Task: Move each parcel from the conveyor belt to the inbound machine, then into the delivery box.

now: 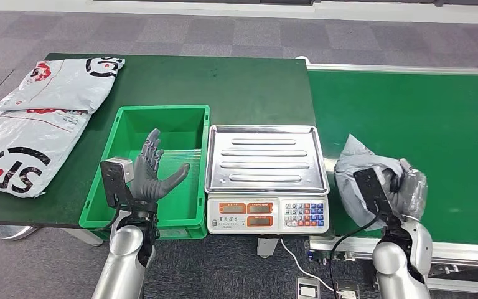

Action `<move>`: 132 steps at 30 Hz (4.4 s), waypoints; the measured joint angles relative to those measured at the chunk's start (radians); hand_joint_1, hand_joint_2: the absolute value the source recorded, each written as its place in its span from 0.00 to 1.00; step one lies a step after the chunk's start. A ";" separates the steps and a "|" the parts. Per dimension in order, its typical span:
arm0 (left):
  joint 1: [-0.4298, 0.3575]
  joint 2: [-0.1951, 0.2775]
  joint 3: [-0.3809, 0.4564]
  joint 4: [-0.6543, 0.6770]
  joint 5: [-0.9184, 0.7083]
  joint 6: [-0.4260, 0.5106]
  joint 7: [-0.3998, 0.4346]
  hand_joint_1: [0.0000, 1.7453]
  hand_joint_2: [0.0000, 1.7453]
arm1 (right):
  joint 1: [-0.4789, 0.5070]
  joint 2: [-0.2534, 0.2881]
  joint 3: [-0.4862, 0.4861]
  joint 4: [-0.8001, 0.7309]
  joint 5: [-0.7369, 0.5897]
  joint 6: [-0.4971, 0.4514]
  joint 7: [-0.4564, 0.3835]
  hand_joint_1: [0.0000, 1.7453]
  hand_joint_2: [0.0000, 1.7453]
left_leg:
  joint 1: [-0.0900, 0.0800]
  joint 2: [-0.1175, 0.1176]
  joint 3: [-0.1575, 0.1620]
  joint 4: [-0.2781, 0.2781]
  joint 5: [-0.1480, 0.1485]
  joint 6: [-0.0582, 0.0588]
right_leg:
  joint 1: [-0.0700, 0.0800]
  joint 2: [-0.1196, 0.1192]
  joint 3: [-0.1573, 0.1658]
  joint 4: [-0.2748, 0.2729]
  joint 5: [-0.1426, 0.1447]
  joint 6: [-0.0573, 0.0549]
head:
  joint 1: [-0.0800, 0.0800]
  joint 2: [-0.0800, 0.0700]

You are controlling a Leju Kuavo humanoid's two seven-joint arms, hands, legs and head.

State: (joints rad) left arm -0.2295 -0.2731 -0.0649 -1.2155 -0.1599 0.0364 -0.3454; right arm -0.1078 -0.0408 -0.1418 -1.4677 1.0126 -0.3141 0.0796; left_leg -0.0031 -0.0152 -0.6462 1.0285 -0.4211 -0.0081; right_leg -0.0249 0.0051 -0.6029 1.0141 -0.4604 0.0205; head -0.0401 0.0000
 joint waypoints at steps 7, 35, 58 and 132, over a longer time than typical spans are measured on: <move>-0.001 -0.001 0.000 0.005 -0.002 0.013 -0.011 0.00 1.00 | -0.031 0.020 0.022 -0.054 -0.021 -0.105 -0.036 1.00 1.00 | 0.000 0.000 0.000 0.000 0.000 0.000 | 0.000 0.000 0.000 0.000 0.000 0.000 | 0.000 0.000; -0.079 -0.013 -0.020 0.089 0.042 0.054 -0.062 0.00 1.00 | -0.359 0.087 0.351 0.289 0.017 -0.043 0.032 1.00 1.00 | 0.001 0.002 0.001 0.000 0.003 -0.001 | 0.001 0.002 0.000 0.000 0.002 -0.001 | 0.000 0.000; -0.139 -0.010 -0.050 0.170 0.083 0.047 -0.063 0.00 1.00 | -0.425 0.177 0.579 0.600 -0.052 0.078 0.006 1.00 1.00 | 0.001 0.001 0.000 0.000 0.002 -0.001 | 0.001 0.002 -0.001 0.000 0.001 -0.001 | 0.000 0.000; -0.181 -0.027 -0.309 0.188 -0.454 0.119 0.060 0.00 1.00 | -0.164 0.168 0.281 0.166 -0.313 -0.206 -0.138 0.00 1.00 | 0.000 0.001 0.000 0.000 0.001 -0.001 | 0.000 0.002 -0.001 0.000 0.001 -0.001 | 0.000 0.000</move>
State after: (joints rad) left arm -0.4109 -0.3000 -0.3742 -1.0273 -0.6136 0.1559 -0.2857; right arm -0.2715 0.1270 0.1390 -1.3019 0.6999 -0.5200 -0.0587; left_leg -0.0032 -0.0139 -0.6460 1.0287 -0.4204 -0.0091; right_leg -0.0252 0.0068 -0.6044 1.0137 -0.4595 0.0194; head -0.0401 0.0000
